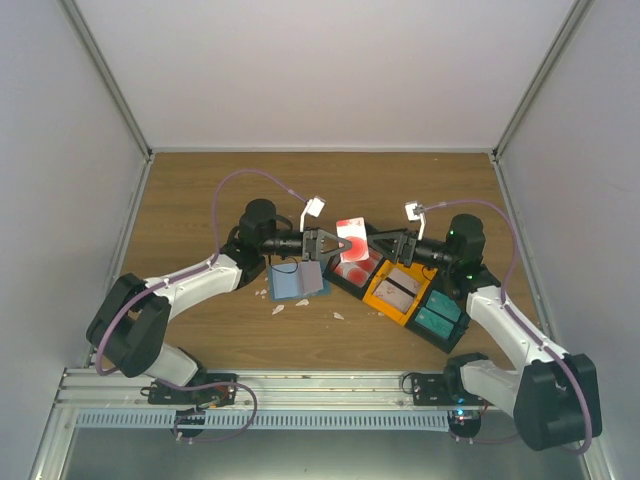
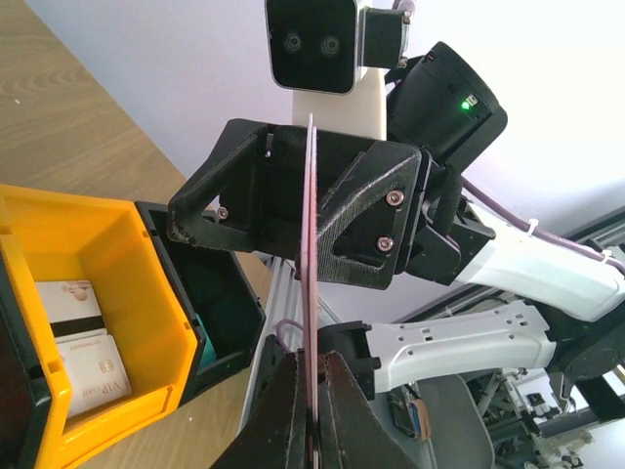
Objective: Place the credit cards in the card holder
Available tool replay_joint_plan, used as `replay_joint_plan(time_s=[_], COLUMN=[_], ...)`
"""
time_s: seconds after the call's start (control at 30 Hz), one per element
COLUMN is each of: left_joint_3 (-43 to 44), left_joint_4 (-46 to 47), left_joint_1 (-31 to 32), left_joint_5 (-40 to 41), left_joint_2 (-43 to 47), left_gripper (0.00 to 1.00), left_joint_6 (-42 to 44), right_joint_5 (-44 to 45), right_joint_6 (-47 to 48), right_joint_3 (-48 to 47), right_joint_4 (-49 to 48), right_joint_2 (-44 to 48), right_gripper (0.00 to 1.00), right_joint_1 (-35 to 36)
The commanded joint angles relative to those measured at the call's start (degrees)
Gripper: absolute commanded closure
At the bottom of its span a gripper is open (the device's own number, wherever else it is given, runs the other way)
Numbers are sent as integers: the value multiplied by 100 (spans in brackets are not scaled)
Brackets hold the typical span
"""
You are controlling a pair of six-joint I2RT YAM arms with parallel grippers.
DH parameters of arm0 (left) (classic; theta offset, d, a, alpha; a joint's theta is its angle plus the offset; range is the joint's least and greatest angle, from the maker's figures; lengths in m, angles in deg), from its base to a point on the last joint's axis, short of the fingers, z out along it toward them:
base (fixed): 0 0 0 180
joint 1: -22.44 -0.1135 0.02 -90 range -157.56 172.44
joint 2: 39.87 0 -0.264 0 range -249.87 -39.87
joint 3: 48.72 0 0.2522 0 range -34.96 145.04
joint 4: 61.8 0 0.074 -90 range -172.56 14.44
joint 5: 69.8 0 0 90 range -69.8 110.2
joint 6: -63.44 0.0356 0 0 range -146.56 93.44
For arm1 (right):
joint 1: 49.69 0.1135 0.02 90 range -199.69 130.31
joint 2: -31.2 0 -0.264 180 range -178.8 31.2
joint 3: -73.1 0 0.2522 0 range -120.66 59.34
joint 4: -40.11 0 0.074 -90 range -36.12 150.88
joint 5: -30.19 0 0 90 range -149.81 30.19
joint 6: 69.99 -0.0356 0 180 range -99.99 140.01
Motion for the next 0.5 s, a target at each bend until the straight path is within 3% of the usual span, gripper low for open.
replay_joint_plan(time_s=[0.0,0.23,0.47], left_joint_3=[92,101,106], left_joint_4=[128,39,113], left_joint_1=[-20,-29,-24], left_joint_5=[135,196,105], left_joint_2=[45,48,5], left_gripper=[100,100,100], left_joint_6=[78,131,90], right_joint_5=[140,249,-89], right_joint_6=[131,223,136], right_joint_3=[-130,-139,-118], right_joint_4=[-16,94,-127], right_joint_2=[71,161,11], right_gripper=[50,46,56], right_joint_1=[134,138,177])
